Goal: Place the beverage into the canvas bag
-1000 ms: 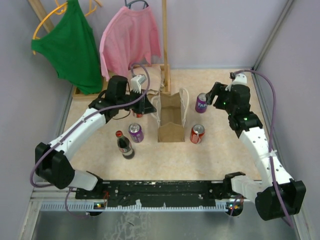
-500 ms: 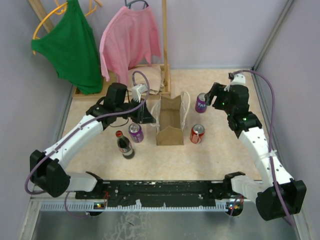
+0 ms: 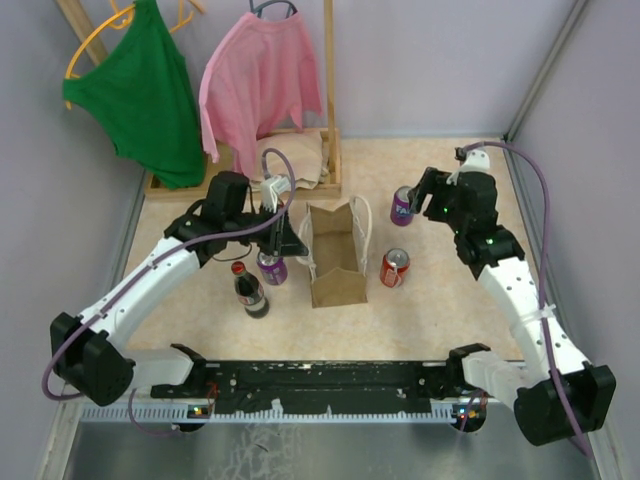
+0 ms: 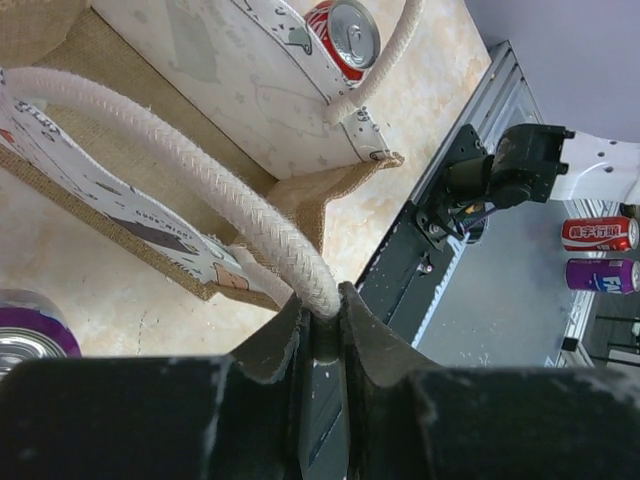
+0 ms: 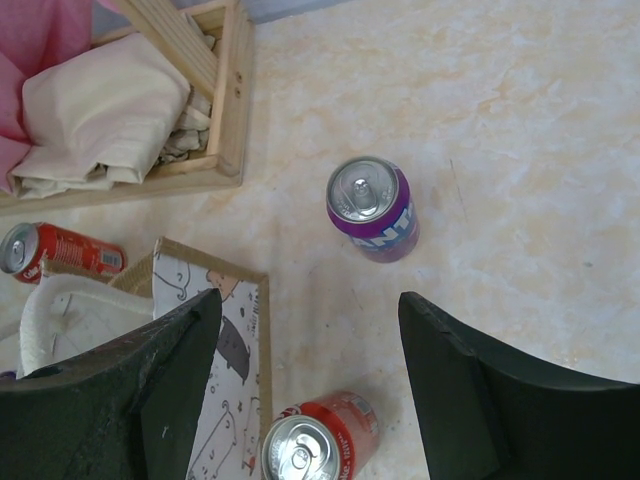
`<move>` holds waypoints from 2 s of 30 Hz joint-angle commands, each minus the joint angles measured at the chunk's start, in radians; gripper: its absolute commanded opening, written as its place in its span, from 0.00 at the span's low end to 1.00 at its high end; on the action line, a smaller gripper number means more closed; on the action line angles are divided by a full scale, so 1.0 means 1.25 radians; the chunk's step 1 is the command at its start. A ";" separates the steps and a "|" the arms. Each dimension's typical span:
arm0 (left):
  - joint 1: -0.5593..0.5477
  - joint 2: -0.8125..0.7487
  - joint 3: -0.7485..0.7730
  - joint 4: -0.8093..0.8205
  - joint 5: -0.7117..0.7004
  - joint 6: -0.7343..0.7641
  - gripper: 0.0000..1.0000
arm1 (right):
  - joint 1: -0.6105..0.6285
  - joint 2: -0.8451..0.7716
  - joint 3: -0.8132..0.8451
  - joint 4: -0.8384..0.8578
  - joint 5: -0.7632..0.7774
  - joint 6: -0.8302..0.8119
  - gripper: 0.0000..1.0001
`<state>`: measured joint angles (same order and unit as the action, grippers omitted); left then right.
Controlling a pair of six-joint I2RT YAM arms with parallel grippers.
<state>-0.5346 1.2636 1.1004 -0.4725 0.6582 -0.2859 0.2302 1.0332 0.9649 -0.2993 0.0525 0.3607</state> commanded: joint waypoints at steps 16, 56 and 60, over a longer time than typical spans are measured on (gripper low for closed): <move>-0.026 -0.057 -0.024 -0.056 0.082 0.062 0.36 | 0.035 -0.045 0.002 0.003 0.024 0.003 0.72; 0.248 0.296 0.353 -0.118 -0.276 0.406 0.86 | -0.063 0.529 0.551 -0.298 0.008 -0.042 0.99; 0.237 0.376 0.412 -0.136 -0.289 0.438 0.86 | -0.063 0.508 0.499 -0.285 0.004 -0.038 0.99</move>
<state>-0.2237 1.6779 1.5394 -0.6220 0.3267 0.1791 0.1501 1.7199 1.6321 -0.6682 0.0731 0.3176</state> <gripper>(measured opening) 0.857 0.990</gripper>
